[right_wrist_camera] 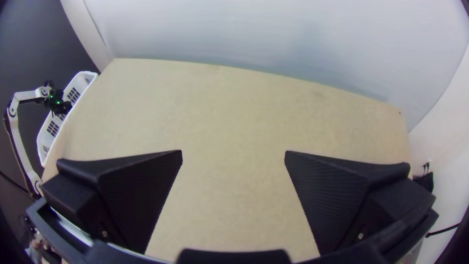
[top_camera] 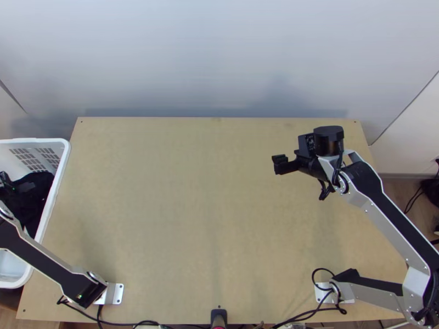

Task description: Fold the t-shirt

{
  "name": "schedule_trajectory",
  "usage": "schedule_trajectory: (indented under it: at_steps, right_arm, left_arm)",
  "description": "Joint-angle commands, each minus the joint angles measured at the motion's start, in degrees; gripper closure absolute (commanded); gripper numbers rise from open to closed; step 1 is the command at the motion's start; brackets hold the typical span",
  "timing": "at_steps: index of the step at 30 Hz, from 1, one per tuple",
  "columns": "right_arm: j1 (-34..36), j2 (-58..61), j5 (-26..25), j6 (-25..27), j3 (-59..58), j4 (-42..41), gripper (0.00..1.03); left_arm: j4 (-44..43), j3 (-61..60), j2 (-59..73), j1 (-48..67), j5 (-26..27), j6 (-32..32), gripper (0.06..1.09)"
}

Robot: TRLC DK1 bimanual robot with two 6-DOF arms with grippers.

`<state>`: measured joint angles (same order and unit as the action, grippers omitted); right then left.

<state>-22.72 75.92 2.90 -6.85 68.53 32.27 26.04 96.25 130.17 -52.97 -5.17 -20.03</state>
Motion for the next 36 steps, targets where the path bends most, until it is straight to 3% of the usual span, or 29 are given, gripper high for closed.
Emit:
schedule_trajectory:
  at_steps: [1, 3, 4, 5, 6, 15, 23, 31, 36]
  right_arm:
    - [-0.3, -0.1, 0.0, -0.3, -0.3, 0.2, 0.05]
    - [-0.2, -0.1, 0.0, -0.2, -0.5, 0.2, 0.05]
    - [-0.2, 0.0, 0.0, 0.1, -0.6, 0.2, 0.05]
    - [-0.2, 0.0, -0.1, 0.3, -0.7, 0.2, 0.05]
    - [-0.2, 0.0, 0.0, 0.4, -0.6, 0.2, 0.05]
    - [-0.2, 0.0, 0.0, 0.4, -1.3, 0.2, 0.05]
    - [-0.3, 0.0, 0.0, -0.1, -3.3, -1.3, 0.05]
    - [-0.2, -1.1, 0.0, -0.2, -3.9, -1.6, 0.05]
    - [0.0, -3.1, -0.3, 0.0, -5.4, -1.9, 0.05]
  left_arm:
    - [0.2, 1.1, 4.1, 0.3, 2.4, -0.3, 0.23]
    - [0.3, 1.4, 5.2, 0.3, 2.5, -0.4, 0.29]
    - [0.1, 1.5, 5.2, 0.1, 3.7, -0.6, 0.53]
    - [-0.9, 1.7, 5.2, 0.0, 5.0, -0.6, 0.87]
    - [-1.0, 2.3, 5.2, -0.1, 5.4, -0.6, 1.06]
    - [2.7, 7.0, 0.4, -0.6, 4.6, 0.3, 1.05]
    - [10.9, 10.1, -15.1, 3.0, 8.1, -0.2, 1.05]
    - [21.9, 9.7, -28.7, 10.3, 15.5, -1.1, 1.05]
    - [23.1, 10.5, -36.0, 16.6, 17.6, 1.0, 1.05]
